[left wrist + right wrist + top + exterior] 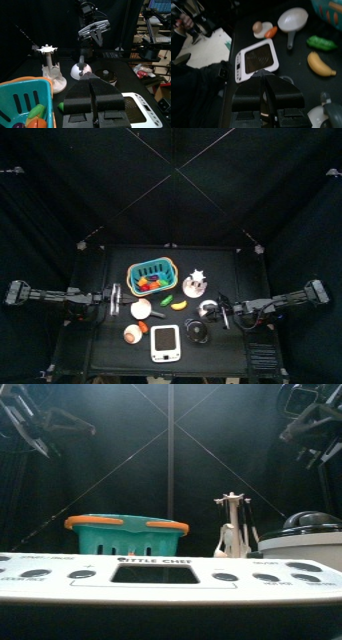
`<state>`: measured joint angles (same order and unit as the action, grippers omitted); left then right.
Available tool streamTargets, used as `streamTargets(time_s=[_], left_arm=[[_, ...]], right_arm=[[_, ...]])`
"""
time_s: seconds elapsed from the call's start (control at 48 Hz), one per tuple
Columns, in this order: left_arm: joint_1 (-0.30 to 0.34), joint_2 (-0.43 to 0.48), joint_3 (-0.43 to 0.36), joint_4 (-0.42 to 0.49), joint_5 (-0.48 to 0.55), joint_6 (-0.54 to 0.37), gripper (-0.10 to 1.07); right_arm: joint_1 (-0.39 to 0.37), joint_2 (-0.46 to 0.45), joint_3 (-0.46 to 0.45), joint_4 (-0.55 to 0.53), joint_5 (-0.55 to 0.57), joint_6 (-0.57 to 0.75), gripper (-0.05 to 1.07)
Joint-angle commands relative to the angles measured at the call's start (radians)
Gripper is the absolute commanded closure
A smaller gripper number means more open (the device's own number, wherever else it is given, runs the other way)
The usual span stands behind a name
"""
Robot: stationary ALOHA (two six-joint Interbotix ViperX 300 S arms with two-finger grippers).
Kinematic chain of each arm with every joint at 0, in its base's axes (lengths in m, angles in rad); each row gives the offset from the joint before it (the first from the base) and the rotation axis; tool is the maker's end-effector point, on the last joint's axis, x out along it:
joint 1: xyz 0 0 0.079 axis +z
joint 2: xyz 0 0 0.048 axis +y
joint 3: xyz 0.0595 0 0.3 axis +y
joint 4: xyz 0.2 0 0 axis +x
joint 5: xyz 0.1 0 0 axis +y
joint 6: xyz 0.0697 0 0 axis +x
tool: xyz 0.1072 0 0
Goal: Grab pot lid
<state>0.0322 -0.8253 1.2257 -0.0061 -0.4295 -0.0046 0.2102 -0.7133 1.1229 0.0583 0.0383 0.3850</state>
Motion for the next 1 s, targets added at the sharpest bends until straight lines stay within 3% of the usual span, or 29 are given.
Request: streamTargets(time_s=[0.0, 0.271, 0.438, 0.604, 0.979], left_arm=[[0.021, 0.002, -0.017, -0.003, -0.014, 0.0, 1.02], [0.032, -0.002, -0.017, -0.048, -0.014, 0.002, 1.02], [0.051, -0.005, -0.02, -0.057, -0.026, 0.0, 1.02], [0.051, -0.005, -0.017, -0.08, -0.031, -0.002, 1.02], [0.048, -0.005, 0.0, -0.129, -0.031, 0.002, 1.02]], right_arm=[[0.017, 0.043, -0.035, -0.032, 0.017, 0.0, 0.72], [0.083, 0.158, -0.081, -0.114, 0.041, 0.006, 0.38], [0.091, 0.21, -0.126, -0.132, 0.153, 0.006, 0.25], [0.101, 0.27, -0.178, -0.173, 0.264, 0.008, 0.22], [0.117, 0.383, -0.229, -0.186, 0.227, 0.008, 0.22]])
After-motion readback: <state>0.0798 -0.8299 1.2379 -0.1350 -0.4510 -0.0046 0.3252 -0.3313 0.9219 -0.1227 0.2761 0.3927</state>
